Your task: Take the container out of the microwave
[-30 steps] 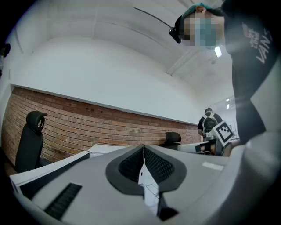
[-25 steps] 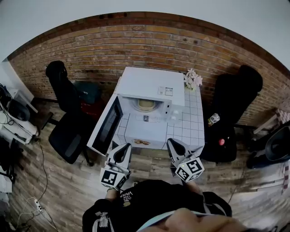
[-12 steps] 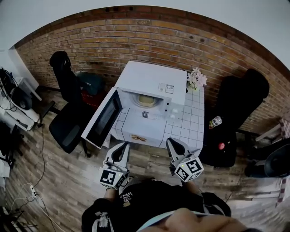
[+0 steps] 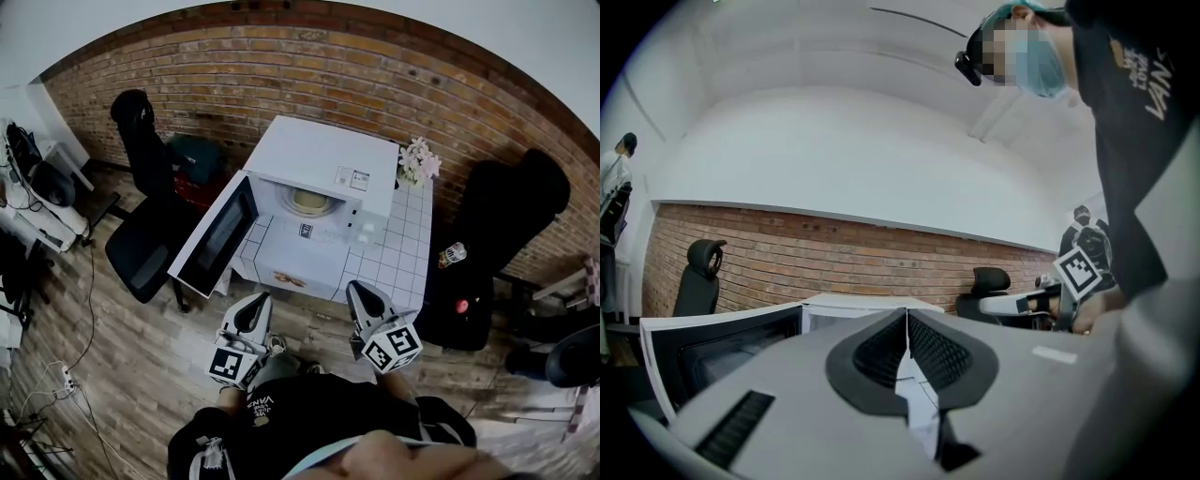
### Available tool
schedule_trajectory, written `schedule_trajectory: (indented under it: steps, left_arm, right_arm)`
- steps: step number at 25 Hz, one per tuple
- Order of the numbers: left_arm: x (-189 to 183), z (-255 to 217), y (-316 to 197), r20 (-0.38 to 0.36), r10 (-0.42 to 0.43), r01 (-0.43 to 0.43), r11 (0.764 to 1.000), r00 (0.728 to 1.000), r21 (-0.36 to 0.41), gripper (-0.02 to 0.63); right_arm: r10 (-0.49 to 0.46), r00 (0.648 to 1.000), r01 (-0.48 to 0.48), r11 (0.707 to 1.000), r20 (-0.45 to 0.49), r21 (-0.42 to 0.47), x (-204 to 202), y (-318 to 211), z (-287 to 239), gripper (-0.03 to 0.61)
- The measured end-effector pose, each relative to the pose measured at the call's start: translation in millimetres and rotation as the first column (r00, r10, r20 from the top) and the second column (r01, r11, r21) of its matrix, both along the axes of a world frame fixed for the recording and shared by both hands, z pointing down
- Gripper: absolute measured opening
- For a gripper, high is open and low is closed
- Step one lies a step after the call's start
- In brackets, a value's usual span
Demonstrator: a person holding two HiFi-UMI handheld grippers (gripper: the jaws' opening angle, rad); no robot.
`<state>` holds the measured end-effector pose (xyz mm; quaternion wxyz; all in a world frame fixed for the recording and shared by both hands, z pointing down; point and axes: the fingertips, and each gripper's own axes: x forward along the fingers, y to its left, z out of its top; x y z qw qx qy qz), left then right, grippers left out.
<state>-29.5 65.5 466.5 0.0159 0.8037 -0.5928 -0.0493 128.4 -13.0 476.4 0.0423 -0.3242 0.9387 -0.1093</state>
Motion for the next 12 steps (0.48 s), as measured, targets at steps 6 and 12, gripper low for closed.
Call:
schedule_trajectory:
  steps: [6, 12]
  left_arm:
    - [-19.2, -0.6, -21.1, 0.01, 0.051, -0.051, 0.999, 0.999, 0.014, 0.015]
    - [-32.7, -0.5, -48.3, -0.008, 0.108, -0.108, 0.994, 0.994, 0.016, 0.015]
  right_arm:
    - [0.023, 0.999, -0.023, 1.0, 0.033, -0.008, -15.5, -16.9, -6.0, 0.006]
    - [0.071, 0.997, -0.071, 0.997, 0.012, -0.018, -35.1, -35.0, -3.2, 0.006]
